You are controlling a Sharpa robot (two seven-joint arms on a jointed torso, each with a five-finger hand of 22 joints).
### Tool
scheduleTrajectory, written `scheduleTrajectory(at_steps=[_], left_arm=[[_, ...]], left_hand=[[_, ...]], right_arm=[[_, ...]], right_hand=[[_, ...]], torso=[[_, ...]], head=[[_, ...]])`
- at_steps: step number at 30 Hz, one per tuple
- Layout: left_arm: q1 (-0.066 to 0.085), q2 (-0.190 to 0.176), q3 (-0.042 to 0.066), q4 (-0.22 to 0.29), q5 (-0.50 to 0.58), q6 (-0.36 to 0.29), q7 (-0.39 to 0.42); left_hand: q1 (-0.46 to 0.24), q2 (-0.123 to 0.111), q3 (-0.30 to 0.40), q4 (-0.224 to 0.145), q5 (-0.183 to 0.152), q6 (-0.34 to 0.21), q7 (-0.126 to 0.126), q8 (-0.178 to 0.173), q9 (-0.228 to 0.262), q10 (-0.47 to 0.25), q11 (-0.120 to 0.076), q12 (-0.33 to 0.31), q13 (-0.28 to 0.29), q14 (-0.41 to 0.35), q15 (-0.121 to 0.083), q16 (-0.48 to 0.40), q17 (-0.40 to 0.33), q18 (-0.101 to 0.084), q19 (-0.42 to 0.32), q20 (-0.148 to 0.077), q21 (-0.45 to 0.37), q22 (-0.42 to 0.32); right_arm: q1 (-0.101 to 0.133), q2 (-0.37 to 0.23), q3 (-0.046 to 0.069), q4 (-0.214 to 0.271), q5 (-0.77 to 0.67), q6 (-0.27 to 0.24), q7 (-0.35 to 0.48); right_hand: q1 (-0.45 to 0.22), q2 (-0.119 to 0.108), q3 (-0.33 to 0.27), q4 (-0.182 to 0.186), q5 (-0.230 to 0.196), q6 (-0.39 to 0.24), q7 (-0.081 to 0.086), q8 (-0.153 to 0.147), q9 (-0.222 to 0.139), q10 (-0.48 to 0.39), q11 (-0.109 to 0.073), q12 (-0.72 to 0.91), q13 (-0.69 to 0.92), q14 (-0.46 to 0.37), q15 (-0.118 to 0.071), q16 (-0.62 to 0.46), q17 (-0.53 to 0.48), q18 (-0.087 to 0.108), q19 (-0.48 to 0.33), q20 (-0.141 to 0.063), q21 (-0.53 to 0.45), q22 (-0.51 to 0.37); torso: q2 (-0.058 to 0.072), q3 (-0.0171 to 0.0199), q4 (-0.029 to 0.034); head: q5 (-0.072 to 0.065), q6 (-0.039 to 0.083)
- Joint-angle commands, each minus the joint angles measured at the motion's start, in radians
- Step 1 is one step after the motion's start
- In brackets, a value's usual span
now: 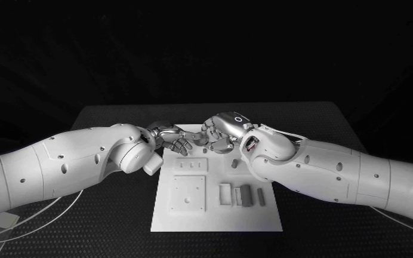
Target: Assemble the parts on the task board
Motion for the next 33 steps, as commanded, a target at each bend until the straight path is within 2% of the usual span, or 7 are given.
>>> scheduleTrajectory(at_steps=[1, 8, 12, 16, 21, 24, 33], left_arm=[[0.000, 0.005, 0.001, 0.009, 0.012, 0.036, 0.023], [-0.001, 0.009, 0.001, 0.013, 0.016, 0.023, 0.030], [-0.001, 0.008, 0.001, 0.009, 0.016, 0.017, 0.030], [-0.001, 0.009, 0.001, 0.008, 0.034, 0.001, 0.036], [-0.001, 0.010, 0.001, 0.006, 0.040, -0.001, 0.040], [-0.001, 0.010, 0.001, 0.006, 0.047, 0.007, 0.036], [-0.001, 0.011, 0.001, 0.005, 0.081, 0.011, 0.029]], left_hand=[[-0.010, -0.004, -0.002, 0.009, -0.005, 0.000, -0.007, 0.007, 0.002, -0.004, -0.005, -0.007, 0.001, -0.013, 0.004, -0.008, 0.003, -0.015, -0.014, 0.003, -0.006, 0.002], [-0.006, 0.010, -0.004, 0.013, -0.005, 0.001, -0.007, 0.009, 0.003, -0.003, -0.007, -0.008, 0.004, -0.019, 0.007, -0.009, 0.008, -0.015, -0.020, 0.004, -0.005, 0.004], [0.005, 0.030, -0.013, 0.006, -0.005, 0.003, 0.007, 0.012, 0.004, 0.009, -0.009, -0.005, 0.008, -0.018, 0.006, -0.008, 0.015, -0.015, -0.022, 0.004, -0.001, 0.009], [0.018, 0.073, -0.028, -0.009, -0.005, 0.024, 0.007, 0.023, 0.008, 0.031, -0.013, 0.000, 0.013, -0.015, 0.003, -0.007, 0.022, -0.015, -0.021, 0.002, 0.002, 0.014], [0.047, 0.135, -0.052, -0.056, -0.005, 0.051, 0.003, 0.035, 0.008, 0.064, -0.021, -0.004, 0.017, -0.004, -0.003, -0.008, 0.029, -0.015, -0.014, -0.003, 0.006, 0.021], [0.064, 0.161, -0.055, -0.079, -0.005, 0.061, -0.001, 0.038, 0.007, 0.076, -0.023, -0.009, 0.017, 0.001, -0.005, -0.010, 0.031, -0.015, -0.011, -0.004, 0.007, 0.024], [0.079, 0.178, -0.035, -0.092, -0.005, 0.080, -0.005, 0.043, 0.004, 0.100, -0.027, -0.018, 0.019, 0.006, -0.007, -0.014, 0.035, -0.015, -0.009, -0.003, 0.007, 0.028]], right_arm=[[0.000, 0.002, 0.000, 0.002, 0.002, 0.001, 0.001], [0.000, 0.006, 0.001, 0.012, 0.002, 0.005, 0.003], [0.000, 0.007, 0.001, 0.010, 0.002, 0.005, 0.003], [0.000, 0.007, 0.001, 0.008, 0.002, 0.006, 0.003], [0.000, 0.010, 0.001, 0.009, 0.002, 0.007, 0.003], [0.000, 0.011, 0.001, 0.009, 0.001, 0.008, 0.003], [0.000, 0.018, 0.001, -0.001, -0.001, 0.016, 0.000]], right_hand=[[-0.001, -0.008, 0.001, 0.005, -0.002, 0.020, 0.019, 0.000, 0.001, 0.004, -0.004, -0.007, -0.002, 0.000, -0.007, 0.002, -0.002, 0.014, 0.005, -0.002, 0.002, 0.011], [0.000, -0.008, 0.001, 0.005, -0.002, 0.020, 0.019, 0.000, 0.000, 0.004, -0.004, -0.007, -0.002, 0.000, -0.007, 0.002, -0.002, 0.014, 0.005, -0.002, 0.002, 0.011], [0.000, -0.009, 0.001, 0.005, -0.002, 0.019, 0.019, 0.000, 0.000, 0.004, -0.004, -0.007, -0.002, 0.000, -0.007, 0.001, -0.002, 0.014, 0.005, -0.002, 0.001, 0.011], [0.000, -0.010, 0.001, 0.005, -0.002, 0.019, 0.019, -0.001, 0.000, 0.004, -0.003, -0.007, -0.002, 0.000, -0.007, 0.001, -0.002, 0.014, 0.005, -0.002, 0.001, 0.011], [0.000, -0.010, 0.001, 0.005, -0.002, 0.019, 0.019, -0.001, 0.000, 0.004, -0.003, -0.007, -0.002, 0.000, -0.007, 0.001, -0.002, 0.014, 0.005, -0.002, 0.001, 0.011], [0.000, -0.010, 0.002, 0.006, -0.002, 0.019, 0.019, -0.001, 0.000, 0.004, -0.003, -0.007, -0.002, 0.000, -0.007, 0.001, -0.002, 0.014, 0.005, -0.002, 0.001, 0.010], [0.001, -0.010, 0.002, 0.006, -0.002, 0.018, 0.019, -0.001, 0.000, 0.004, -0.003, -0.008, -0.002, 0.000, -0.007, 0.001, -0.002, 0.014, 0.006, -0.003, 0.001, 0.010]], torso=[[0.000, -0.0004, -0.0001], [0.000, 0.0003, 0.0004], [0.000, 0.0001, -0.0011], [0.000, 0.0005, 0.0000], [-0.001, 0.0005, -0.0005], [0.000, 0.0005, -0.0002], [-0.001, 0.0002, -0.0003]], head=[[0.000, -0.002], [0.000, -0.003], [0.000, -0.003], [0.001, -0.004], [0.000, -0.005], [-0.002, -0.008], [-0.004, -0.008]])
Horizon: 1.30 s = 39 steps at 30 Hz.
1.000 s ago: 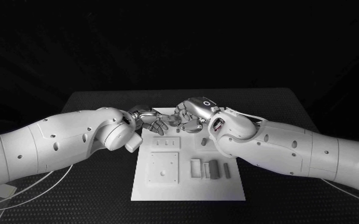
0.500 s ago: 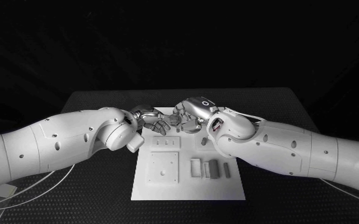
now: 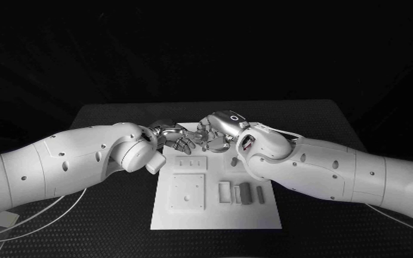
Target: Assemble the parts on the task board
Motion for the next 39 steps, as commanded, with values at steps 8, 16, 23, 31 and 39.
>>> scheduleTrajectory(at_steps=[8, 16, 23, 31, 39], left_arm=[[0.000, 0.005, 0.001, 0.002, 0.041, 0.003, 0.009], [0.000, 0.005, 0.001, 0.002, 0.051, 0.010, 0.007], [0.000, 0.005, 0.001, 0.002, 0.049, 0.016, 0.003], [0.000, 0.004, 0.001, 0.001, 0.042, 0.026, 0.000], [0.000, 0.003, 0.001, 0.001, 0.040, 0.024, -0.001]], left_hand=[[-0.001, 0.014, 0.008, -0.006, -0.005, 0.007, 0.000, 0.002, -0.003, 0.010, 0.000, -0.010, 0.001, 0.010, -0.001, -0.003, 0.004, -0.015, 0.003, -0.001, 0.003, 0.003], [-0.004, 0.015, 0.008, -0.008, -0.005, 0.008, 0.002, 0.001, -0.005, 0.013, 0.001, -0.014, 0.000, 0.012, -0.002, -0.003, 0.006, -0.015, 0.004, -0.001, 0.003, 0.005], [-0.010, 0.019, 0.012, -0.011, -0.005, 0.020, 0.001, 0.004, -0.007, 0.030, -0.001, -0.018, 0.003, 0.017, -0.004, -0.004, 0.011, -0.015, 0.004, -0.002, 0.004, 0.009], [-0.001, 0.048, 0.026, -0.033, -0.004, 0.061, -0.006, 0.021, -0.003, 0.077, -0.012, -0.014, 0.015, 0.036, -0.013, 0.000, 0.021, -0.015, 0.013, -0.007, 0.009, 0.019], [0.004, 0.060, 0.032, -0.047, -0.004, 0.071, -0.009, 0.023, -0.003, 0.089, -0.015, -0.017, 0.019, 0.043, -0.017, 0.002, 0.026, -0.015, 0.015, -0.008, 0.011, 0.023]], right_arm=[[0.000, 0.006, 0.001, -0.001, -0.006, 0.014, 0.001], [0.000, 0.008, 0.001, -0.002, -0.006, 0.014, 0.001], [0.000, 0.009, 0.001, -0.005, -0.007, 0.015, 0.000], [0.000, 0.013, 0.001, -0.006, -0.007, 0.016, 0.001], [0.000, 0.014, 0.001, -0.008, -0.005, 0.019, 0.001]], right_hand=[[0.002, -0.010, 0.002, 0.006, -0.002, 0.018, 0.019, 0.004, 0.001, 0.003, -0.003, -0.004, -0.002, 0.000, -0.007, 0.001, -0.001, 0.015, 0.006, -0.003, 0.001, 0.010], [0.003, -0.010, 0.003, 0.006, -0.002, 0.018, 0.019, 0.004, 0.001, 0.003, -0.003, -0.004, -0.002, 0.000, -0.007, 0.001, -0.001, 0.015, 0.006, -0.003, 0.001, 0.010], [0.003, -0.010, 0.003, 0.006, -0.002, 0.018, 0.019, 0.004, 0.001, 0.003, -0.003, -0.004, -0.002, 0.000, -0.007, 0.001, -0.001, 0.015, 0.006, -0.003, 0.000, 0.010], [0.003, -0.010, 0.003, 0.006, -0.002, 0.018, 0.019, 0.004, 0.001, 0.003, -0.003, -0.004, -0.002, 0.000, -0.007, 0.001, -0.001, 0.015, 0.006, -0.003, 0.000, 0.010], [0.004, -0.009, 0.003, 0.006, -0.002, 0.018, 0.020, 0.003, 0.001, 0.003, -0.003, -0.004, -0.002, 0.000, -0.007, 0.001, -0.001, 0.015, 0.006, -0.003, 0.000, 0.010]], torso=[[0.000, 0.0000, 0.0001], [0.000, 0.0001, 0.0000], [0.000, 0.0001, -0.0002], [0.000, 0.0002, -0.0006], [0.000, -0.0002, -0.0002]], head=[[0.000, -0.001], [0.000, -0.002], [0.000, -0.002], [0.000, -0.002], [-0.002, -0.005]])
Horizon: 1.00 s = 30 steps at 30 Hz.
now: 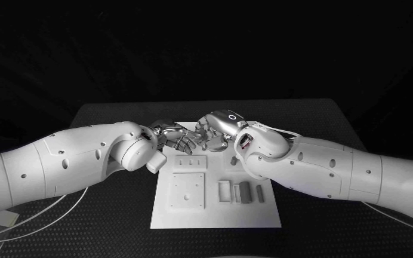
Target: Assemble the parts on the task board
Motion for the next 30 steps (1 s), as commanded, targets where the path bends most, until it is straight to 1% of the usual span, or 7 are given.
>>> scheduleTrajectory(at_steps=[1, 12, 17, 18, 19, 26, 30], left_arm=[[0.000, 0.001, 0.001, 0.002, 0.001, 0.016, 0.003], [0.000, 0.000, 0.001, 0.000, -0.001, 0.024, 0.002], [0.000, 0.002, 0.001, -0.001, 0.000, 0.005, 0.005], [0.000, 0.002, 0.001, -0.001, 0.000, 0.002, 0.005], [0.000, 0.001, 0.001, -0.001, 0.000, -0.002, 0.006], [0.000, 0.000, 0.001, -0.001, 0.000, -0.013, 0.014], [0.000, 0.001, 0.001, -0.001, 0.000, -0.023, 0.020]], left_hand=[[0.000, 0.011, 0.001, -0.008, -0.004, 0.009, 0.000, 0.006, 0.001, 0.010, 0.001, -0.002, 0.002, 0.005, 0.000, 0.002, 0.001, -0.015, 0.008, -0.001, 0.007, 0.002], [0.001, 0.013, 0.003, -0.010, -0.004, 0.011, 0.000, 0.006, 0.001, 0.012, 0.001, -0.003, 0.003, 0.007, -0.001, 0.003, 0.002, -0.015, 0.009, -0.001, 0.007, 0.003], [0.001, 0.013, 0.003, -0.010, -0.004, 0.011, 0.000, 0.006, 0.001, 0.012, 0.001, -0.003, 0.003, 0.007, -0.001, 0.003, 0.002, -0.015, 0.009, -0.001, 0.007, 0.003], [0.044, 0.043, 0.039, -0.027, -0.004, 0.048, -0.015, 0.028, 0.011, 0.048, -0.014, 0.015, 0.012, 0.032, -0.013, 0.017, 0.009, -0.013, 0.019, -0.006, 0.013, 0.006], [0.048, 0.046, 0.043, -0.029, -0.004, 0.052, -0.017, 0.030, 0.012, 0.052, -0.015, 0.017, 0.014, 0.035, -0.014, 0.019, 0.010, -0.013, 0.020, -0.007, 0.014, 0.006], [0.033, 0.047, 0.089, -0.036, -0.002, 0.075, -0.029, 0.039, 0.027, 0.072, -0.022, 0.004, 0.025, 0.047, -0.020, 0.020, 0.026, -0.015, 0.027, -0.007, 0.016, 0.015], [0.020, 0.046, 0.107, -0.043, 0.012, 0.085, -0.032, 0.041, 0.036, 0.085, -0.026, -0.001, 0.035, 0.053, -0.024, 0.021, 0.038, -0.015, 0.032, -0.009, 0.019, 0.022]], right_arm=[[0.000, 0.002, 0.001, 0.002, -0.005, 0.012, 0.002], [0.000, 0.001, 0.001, 0.002, -0.004, 0.013, 0.002], [0.000, 0.004, 0.001, 0.001, -0.003, 0.015, 0.003], [0.000, 0.004, 0.001, 0.001, -0.003, 0.015, 0.003], [0.000, 0.005, 0.001, 0.001, -0.003, 0.018, 0.003], [0.000, 0.005, 0.001, -0.001, -0.003, 0.027, -0.002], [0.000, 0.006, 0.001, -0.004, -0.003, 0.030, -0.004]], right_hand=[[0.004, -0.009, 0.001, 0.003, -0.002, 0.018, 0.019, 0.003, 0.001, 0.002, -0.005, -0.004, -0.002, 0.000, -0.010, 0.001, -0.001, 0.015, 0.006, -0.003, 0.000, 0.011], [0.004, -0.009, 0.000, 0.003, -0.003, 0.018, 0.020, 0.003, 0.001, 0.002, -0.004, -0.004, -0.002, 0.000, -0.010, 0.001, -0.001, 0.015, 0.006, -0.003, 0.000, 0.011], [0.004, -0.009, 0.000, 0.003, -0.003, 0.018, 0.020, 0.002, 0.001, 0.002, -0.004, -0.004, -0.002, 0.000, -0.010, 0.001, -0.001, 0.015, 0.006, -0.003, 0.000, 0.011], [0.004, -0.010, 0.000, 0.003, -0.003, 0.018, 0.020, 0.002, 0.001, 0.002, -0.004, -0.004, -0.002, 0.000, -0.010, 0.001, -0.001, 0.015, 0.006, -0.003, 0.000, 0.011], [0.004, -0.010, 0.000, 0.003, -0.003, 0.017, 0.020, 0.002, 0.001, 0.002, -0.004, -0.004, -0.002, 0.000, -0.009, 0.000, -0.001, 0.015, 0.006, -0.003, 0.000, 0.011], [0.001, -0.022, -0.002, 0.005, -0.003, 0.007, 0.023, -0.005, -0.001, -0.002, -0.001, -0.006, -0.003, -0.003, -0.007, -0.002, -0.001, 0.015, 0.004, -0.002, -0.003, 0.010], [-0.001, -0.037, -0.002, 0.011, -0.002, -0.007, 0.029, -0.013, -0.004, -0.008, 0.004, -0.008, -0.003, -0.006, -0.003, -0.004, -0.001, 0.015, 0.001, -0.001, -0.006, 0.010]], torso=[[0.000, -0.0003, 0.0005], [0.000, -0.0002, 0.0008], [0.000, 0.0000, 0.0004], [0.000, 0.0001, 0.0002], [0.000, 0.0002, 0.0000], [0.000, -0.0001, 0.0003], [0.000, -0.0002, 0.0004]], head=[[-0.001, -0.001], [-0.001, -0.004], [0.000, -0.004], [0.001, -0.004], [0.002, -0.005], [0.003, -0.006], [0.002, -0.006]])
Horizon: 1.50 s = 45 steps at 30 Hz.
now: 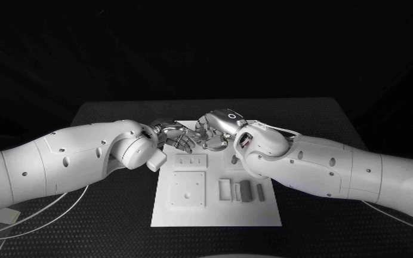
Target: Assemble the parts on the task board
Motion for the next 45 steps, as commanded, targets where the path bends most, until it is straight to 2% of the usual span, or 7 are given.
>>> scheduleTrajectory(at_steps=[1, 12, 19, 27, 34, 36, 45], left_arm=[[0.001, 0.001, 0.001, 0.002, 0.001, -0.020, 0.021], [0.001, 0.000, 0.001, -0.003, -0.007, -0.050, 0.003], [0.001, -0.003, 0.001, -0.008, -0.085, -0.076, -0.124], [0.001, 0.011, 0.001, -0.022, -0.183, -0.076, -0.235], [0.001, 0.048, 0.000, -0.048, -0.313, -0.026, -0.353], [0.001, 0.065, 0.000, -0.063, -0.349, -0.006, -0.373], [-0.004, 0.116, 0.000, -0.120, -0.445, 0.054, -0.434]], left_hand=[[-0.013, 0.006, 0.013, -0.005, 0.016, 0.029, -0.018, 0.007, 0.027, 0.015, 0.000, -0.007, 0.008, 0.010, -0.004, 0.006, 0.009, -0.015, 0.010, -0.001, 0.009, 0.005], [-0.033, 0.006, 0.032, -0.020, 0.040, 0.040, -0.024, 0.011, 0.049, 0.033, -0.006, -0.012, 0.029, 0.023, -0.010, 0.008, 0.031, -0.015, 0.019, -0.007, 0.015, 0.021], [-0.045, 0.011, 0.035, -0.034, 0.049, 0.045, -0.026, 0.012, 0.062, 0.043, -0.010, -0.012, 0.047, 0.031, -0.014, 0.013, 0.051, -0.015, 0.020, -0.010, 0.022, 0.037], [-0.059, 0.006, 0.042, -0.045, 0.092, 0.053, -0.030, 0.010, 0.082, 0.054, -0.016, -0.005, 0.078, 0.043, -0.020, 0.018, 0.082, -0.015, 0.026, -0.018, 0.037, 0.069], [-0.064, 0.002, 0.049, -0.047, 0.113, 0.059, -0.032, 0.008, 0.093, 0.063, -0.023, 0.007, 0.104, 0.060, -0.028, 0.022, 0.101, -0.015, 0.037, -0.028, 0.048, 0.089], [-0.069, -0.002, 0.053, -0.048, 0.174, 0.063, -0.034, 0.008, 0.099, 0.064, -0.025, 0.015, 0.116, 0.065, -0.031, 0.023, 0.111, -0.015, 0.041, -0.030, 0.052, 0.098], [-0.073, -0.001, 0.054, -0.050, 0.179, 0.062, -0.034, 0.008, 0.102, 0.063, -0.026, 0.018, 0.125, 0.067, -0.032, 0.023, 0.117, -0.015, 0.043, -0.033, 0.054, 0.104]], right_arm=[[0.000, 0.001, 0.000, -0.003, -0.003, 0.021, -0.004], [0.000, -0.011, 0.000, -0.010, 0.005, 0.023, 0.000], [0.016, -0.058, 0.001, -0.031, 0.023, 0.039, 0.001], [0.025, -0.087, 0.044, -0.063, 0.070, 0.016, 0.005], [0.040, -0.095, 0.067, -0.082, 0.189, 0.019, 0.013], [0.049, -0.098, 0.072, -0.086, 0.191, 0.027, 0.011], [0.072, -0.104, 0.079, -0.098, 0.240, 0.054, 0.009]], right_hand=[[0.000, -0.012, 0.003, 0.009, -0.003, 0.003, 0.015, -0.007, -0.004, -0.010, 0.003, -0.004, -0.002, -0.007, -0.002, -0.004, -0.001, 0.015, 0.001, -0.001, -0.007, 0.010], [-0.003, -0.060, 0.003, 0.040, -0.003, -0.059, 0.040, -0.045, -0.025, -0.033, 0.026, -0.010, -0.003, -0.020, 0.020, -0.008, 0.000, 0.015, -0.010, 0.006, -0.015, 0.011], [0.011, -0.082, 0.002, 0.049, -0.003, -0.118, 0.065, -0.076, -0.048, -0.056, 0.050, -0.013, -0.005, -0.036, 0.044, -0.014, 0.000, 0.015, -0.026, 0.013, -0.024, 0.012], [0.016, -0.076, 0.003, 0.049, -0.003, -0.115, 0.065, -0.074, -0.049, -0.057, 0.050, -0.012, -0.005, -0.038, 0.045, -0.014, 0.000, 0.015, -0.027, 0.014, -0.025, 0.013], [0.018, -0.069, 0.003, 0.050, -0.003, -0.112, 0.065, -0.071, -0.050, -0.056, 0.050, -0.009, -0.005, -0.038, 0.044, -0.012, 0.001, 0.015, -0.026, 0.015, -0.024, 0.013], [0.019, -0.066, 0.002, 0.049, -0.003, -0.113, 0.065, -0.071, -0.050, -0.056, 0.050, -0.009, -0.005, -0.038, 0.044, -0.012, 0.001, 0.015, -0.026, 0.016, -0.024, 0.014], [0.020, -0.061, -0.001, 0.048, -0.003, -0.117, 0.066, -0.073, -0.053, -0.060, 0.051, -0.009, -0.006, -0.041, 0.045, -0.012, 0.001, 0.015, -0.030, 0.017, -0.025, 0.014]], torso=[[0.000, -0.0002, 0.0001], [0.000, 0.0001, 0.0009], [0.000, 0.0009, 0.0008], [-0.001, 0.0015, -0.0007], [-0.001, 0.0040, -0.0001], [-0.002, 0.0042, -0.0010], [-0.003, 0.0081, -0.0064]], head=[[-0.001, 0.000], [-0.002, 0.001], [0.004, 0.002], [0.007, 0.001], [0.009, -0.003], [0.009, -0.005], [0.016, -0.016]])
